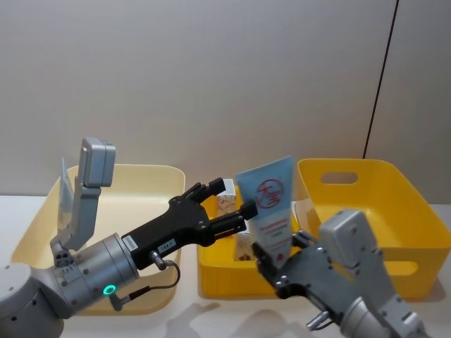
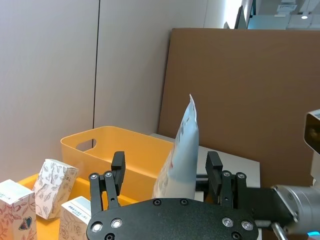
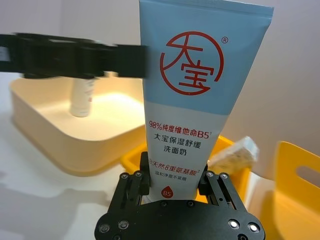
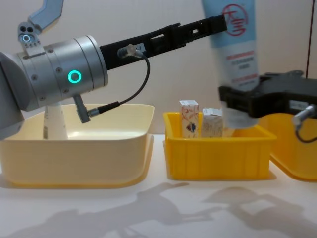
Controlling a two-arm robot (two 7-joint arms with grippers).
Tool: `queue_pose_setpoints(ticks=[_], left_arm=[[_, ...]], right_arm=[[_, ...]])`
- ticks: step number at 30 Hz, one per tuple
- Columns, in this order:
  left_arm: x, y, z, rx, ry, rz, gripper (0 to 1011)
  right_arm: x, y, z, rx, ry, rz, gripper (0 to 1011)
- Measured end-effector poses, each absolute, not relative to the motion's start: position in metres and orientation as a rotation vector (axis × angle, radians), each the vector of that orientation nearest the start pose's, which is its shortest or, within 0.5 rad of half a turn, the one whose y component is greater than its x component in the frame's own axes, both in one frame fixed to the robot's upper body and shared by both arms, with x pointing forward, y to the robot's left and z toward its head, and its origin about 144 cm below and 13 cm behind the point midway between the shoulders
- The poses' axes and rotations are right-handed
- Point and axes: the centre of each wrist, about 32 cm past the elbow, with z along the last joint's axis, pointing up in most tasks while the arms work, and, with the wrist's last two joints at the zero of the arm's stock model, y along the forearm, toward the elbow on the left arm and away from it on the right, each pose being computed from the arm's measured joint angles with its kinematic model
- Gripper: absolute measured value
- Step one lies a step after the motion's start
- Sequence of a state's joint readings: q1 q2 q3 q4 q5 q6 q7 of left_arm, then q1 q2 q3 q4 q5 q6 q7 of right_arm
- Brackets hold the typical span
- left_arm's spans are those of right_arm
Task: Bimanual collaborative sorting of washing and personal care products
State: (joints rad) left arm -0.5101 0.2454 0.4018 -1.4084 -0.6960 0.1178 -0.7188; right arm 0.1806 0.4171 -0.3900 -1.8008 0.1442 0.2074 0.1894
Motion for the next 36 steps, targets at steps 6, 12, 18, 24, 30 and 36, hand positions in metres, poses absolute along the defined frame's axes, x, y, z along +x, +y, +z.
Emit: queue_pose_setpoints(ticks=[6, 12, 18, 24, 30, 36], left_arm=[[0.571, 0.189, 1.262, -0.298, 0.072, 0.448, 1003], [0.571, 0.189, 1.262, -0.298, 0.072, 0.448, 1003], [0.571, 0.190, 1.262, -0.298, 0.072, 0.448, 1003], [0.571, 0.190, 1.262, -0.298, 0.072, 0.448, 1003], [0.571, 0.189, 1.262, -0.298, 0.072, 0.448, 1003], [0.571, 0.190, 1.262, -0.298, 0.072, 0.448, 1003]], right_arm=[[0.473, -0.226, 1.241, -0.174, -0.294, -1.064, 505], [0.480, -0.243, 1.243, -0.137, -0.335, -1.131, 505], [0.495, -0.256, 1.247, -0.071, -0.387, -1.178, 505], [0.514, -0.266, 1.252, -0.009, -0.419, -1.216, 505], [0.525, -0.272, 1.257, 0.015, -0.425, -1.266, 505], [0.531, -0.275, 1.260, -0.007, -0.402, -1.331, 505]])
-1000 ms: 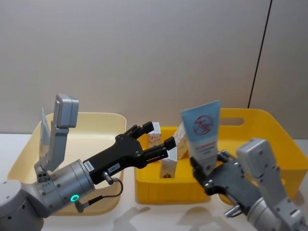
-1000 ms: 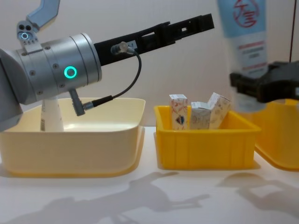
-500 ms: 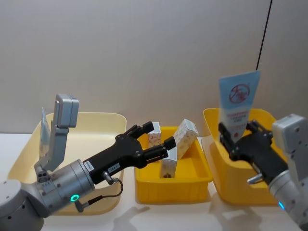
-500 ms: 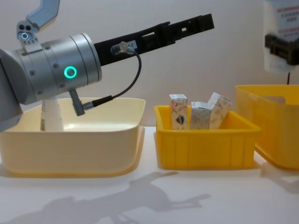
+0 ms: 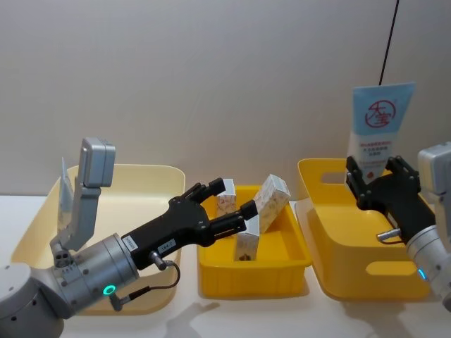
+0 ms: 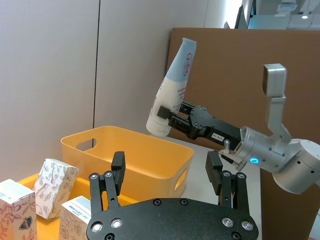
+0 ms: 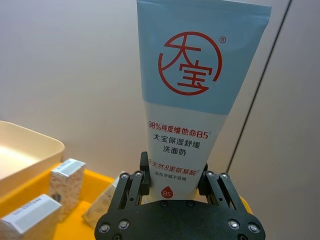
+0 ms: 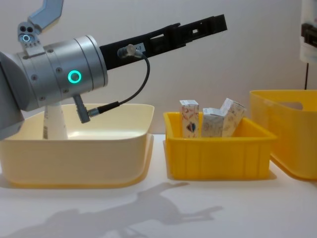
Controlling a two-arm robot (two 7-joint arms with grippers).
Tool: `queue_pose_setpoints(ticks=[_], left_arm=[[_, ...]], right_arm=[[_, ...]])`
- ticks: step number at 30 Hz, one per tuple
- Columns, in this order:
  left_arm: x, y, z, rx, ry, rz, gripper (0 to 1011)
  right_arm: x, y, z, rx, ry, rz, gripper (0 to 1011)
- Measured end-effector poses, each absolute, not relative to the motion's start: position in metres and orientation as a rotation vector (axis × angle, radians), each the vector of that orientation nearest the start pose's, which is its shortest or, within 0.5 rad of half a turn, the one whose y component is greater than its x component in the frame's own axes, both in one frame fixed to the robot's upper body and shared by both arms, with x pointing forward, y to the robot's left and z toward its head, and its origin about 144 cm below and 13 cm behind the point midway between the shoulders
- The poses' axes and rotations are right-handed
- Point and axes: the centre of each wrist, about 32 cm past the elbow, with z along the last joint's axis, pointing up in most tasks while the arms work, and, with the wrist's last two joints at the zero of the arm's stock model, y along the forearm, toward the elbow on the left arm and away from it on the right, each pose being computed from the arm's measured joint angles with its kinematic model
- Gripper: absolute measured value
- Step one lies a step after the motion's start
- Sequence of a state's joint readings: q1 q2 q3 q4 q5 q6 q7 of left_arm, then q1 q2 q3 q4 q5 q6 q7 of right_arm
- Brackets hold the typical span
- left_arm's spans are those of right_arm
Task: Bimanual collaborative sorting of washing and personal care products
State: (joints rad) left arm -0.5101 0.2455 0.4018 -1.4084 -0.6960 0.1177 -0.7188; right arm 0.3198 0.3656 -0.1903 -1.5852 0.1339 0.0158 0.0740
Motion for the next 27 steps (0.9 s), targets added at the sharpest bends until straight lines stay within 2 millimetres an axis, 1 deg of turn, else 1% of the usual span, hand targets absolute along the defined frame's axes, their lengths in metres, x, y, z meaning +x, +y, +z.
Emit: queue_pose_setpoints(ticks=[13, 27], left_arm=[[0.571, 0.190, 1.262, -0.298, 0.072, 0.448, 1004], [0.571, 0.189, 1.262, -0.298, 0.072, 0.448, 1004]], right_arm=[[0.532, -0.277, 1.259, -0.107, -0.317, -1.436, 505], [0.532, -0.271, 1.251, -0.170, -0.237, -1.449, 505]])
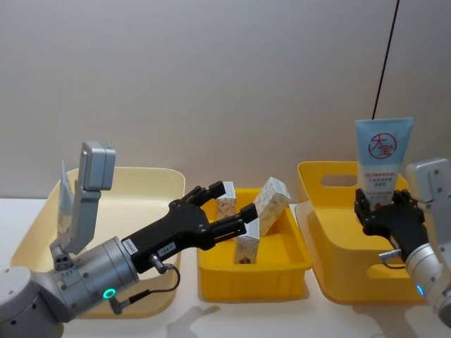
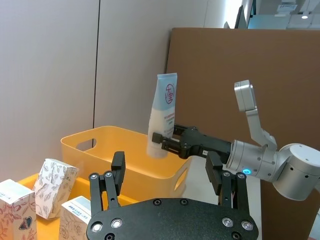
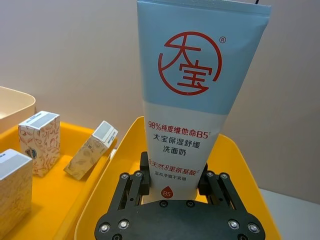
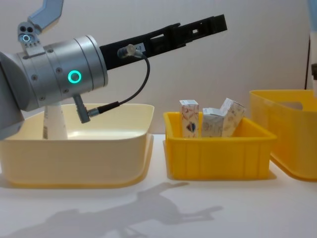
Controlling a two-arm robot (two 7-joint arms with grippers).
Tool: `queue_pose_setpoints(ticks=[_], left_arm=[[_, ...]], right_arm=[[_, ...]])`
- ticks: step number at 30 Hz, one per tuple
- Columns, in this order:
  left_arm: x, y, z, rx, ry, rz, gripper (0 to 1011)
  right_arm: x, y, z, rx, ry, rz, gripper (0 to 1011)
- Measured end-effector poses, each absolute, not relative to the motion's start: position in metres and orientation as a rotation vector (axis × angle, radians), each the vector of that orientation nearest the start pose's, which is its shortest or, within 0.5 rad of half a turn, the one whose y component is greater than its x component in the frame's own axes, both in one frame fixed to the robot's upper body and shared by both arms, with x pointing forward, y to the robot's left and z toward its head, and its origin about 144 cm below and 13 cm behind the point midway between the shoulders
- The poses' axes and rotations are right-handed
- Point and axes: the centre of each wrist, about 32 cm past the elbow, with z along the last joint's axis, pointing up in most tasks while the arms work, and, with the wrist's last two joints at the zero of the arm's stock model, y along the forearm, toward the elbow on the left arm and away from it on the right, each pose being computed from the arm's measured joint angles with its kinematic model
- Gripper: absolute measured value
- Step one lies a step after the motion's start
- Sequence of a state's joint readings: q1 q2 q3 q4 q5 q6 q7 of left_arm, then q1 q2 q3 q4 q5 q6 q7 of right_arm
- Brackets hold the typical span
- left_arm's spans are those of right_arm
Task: Bimanual collaborative sorting of washing and personal care products
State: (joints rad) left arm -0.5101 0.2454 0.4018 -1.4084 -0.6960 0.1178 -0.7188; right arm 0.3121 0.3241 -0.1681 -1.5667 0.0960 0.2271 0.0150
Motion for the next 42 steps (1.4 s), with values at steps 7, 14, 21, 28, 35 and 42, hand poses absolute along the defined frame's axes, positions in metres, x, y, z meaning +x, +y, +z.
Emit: queue_pose_setpoints(ticks=[7, 14, 21, 28, 35, 42], left_arm=[[0.5714, 0.1895, 1.2618, -0.298, 0.072, 0.448, 1003], [0.5714, 0.1895, 1.2618, -0.298, 0.072, 0.448, 1003], [0.5714, 0.1895, 1.2618, -0.298, 0.072, 0.448, 1003], [0.5714, 0.1895, 1.2618, -0.298, 0.072, 0.448, 1003], [0.5714, 0.1895, 1.2618, -0.298, 0.072, 0.448, 1003], [0.5715, 0.1895, 1.2618, -0.298, 0.072, 0.448, 1003]], right_arm=[[0.5338, -0.2675, 1.2480, -0.186, -0.217, -1.447, 505], [0.5345, -0.2650, 1.2452, -0.200, -0.203, -1.451, 505], [0.5347, -0.2636, 1.2435, -0.207, -0.196, -1.455, 652], [0.5348, -0.2629, 1.2424, -0.212, -0.192, -1.459, 893], [0.5348, -0.2625, 1.2419, -0.214, -0.189, -1.461, 1001], [0.5348, -0.2622, 1.2415, -0.215, -0.188, -1.462, 1001]])
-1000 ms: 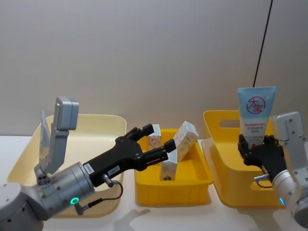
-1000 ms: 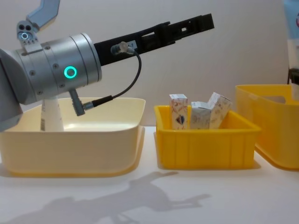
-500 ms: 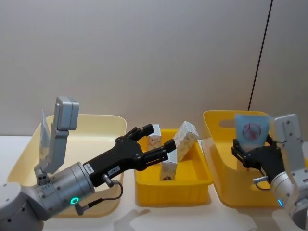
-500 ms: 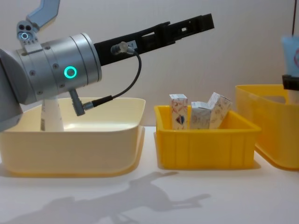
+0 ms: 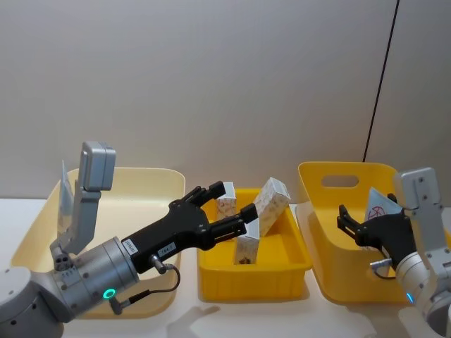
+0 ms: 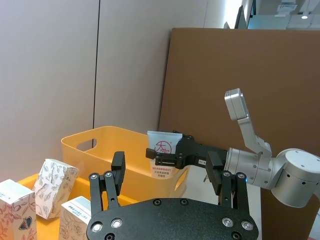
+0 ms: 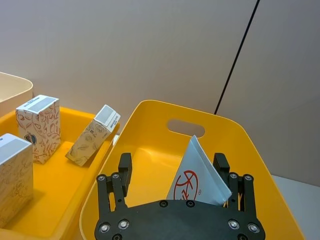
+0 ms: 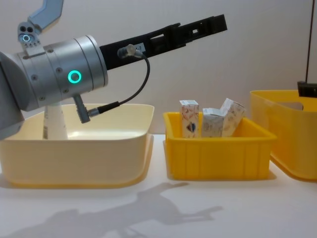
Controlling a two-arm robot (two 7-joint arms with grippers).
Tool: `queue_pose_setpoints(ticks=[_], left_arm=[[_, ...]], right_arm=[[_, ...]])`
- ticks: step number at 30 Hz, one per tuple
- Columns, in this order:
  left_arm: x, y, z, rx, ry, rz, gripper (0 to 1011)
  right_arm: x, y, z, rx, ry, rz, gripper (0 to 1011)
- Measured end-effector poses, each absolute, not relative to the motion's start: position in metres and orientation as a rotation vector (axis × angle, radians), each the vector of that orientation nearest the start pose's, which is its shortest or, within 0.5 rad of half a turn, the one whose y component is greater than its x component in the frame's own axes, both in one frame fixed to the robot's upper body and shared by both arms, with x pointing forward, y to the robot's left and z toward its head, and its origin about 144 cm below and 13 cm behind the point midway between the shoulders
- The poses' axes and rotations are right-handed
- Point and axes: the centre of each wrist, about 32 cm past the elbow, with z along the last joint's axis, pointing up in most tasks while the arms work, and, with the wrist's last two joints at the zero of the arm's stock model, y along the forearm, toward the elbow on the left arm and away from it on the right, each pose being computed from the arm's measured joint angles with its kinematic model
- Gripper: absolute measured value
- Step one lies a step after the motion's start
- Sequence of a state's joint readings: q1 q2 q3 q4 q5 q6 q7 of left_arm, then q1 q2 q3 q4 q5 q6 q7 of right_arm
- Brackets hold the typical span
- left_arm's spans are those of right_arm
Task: Bimanual collaborative sorting of washing and personal care products
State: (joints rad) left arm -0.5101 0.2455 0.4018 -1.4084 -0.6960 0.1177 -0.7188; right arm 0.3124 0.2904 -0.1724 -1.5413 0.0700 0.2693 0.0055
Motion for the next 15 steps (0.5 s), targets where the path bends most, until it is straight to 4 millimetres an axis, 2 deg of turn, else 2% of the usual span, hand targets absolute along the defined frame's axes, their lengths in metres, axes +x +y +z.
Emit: queue_pose_setpoints(ticks=[15], left_arm=[[0.5714, 0.1895, 1.2618, -0.298, 0.072, 0.448, 1003]], right_arm=[[0.5337, -0.2627, 1.2414, -0.164, -0.229, -1.466, 1001]])
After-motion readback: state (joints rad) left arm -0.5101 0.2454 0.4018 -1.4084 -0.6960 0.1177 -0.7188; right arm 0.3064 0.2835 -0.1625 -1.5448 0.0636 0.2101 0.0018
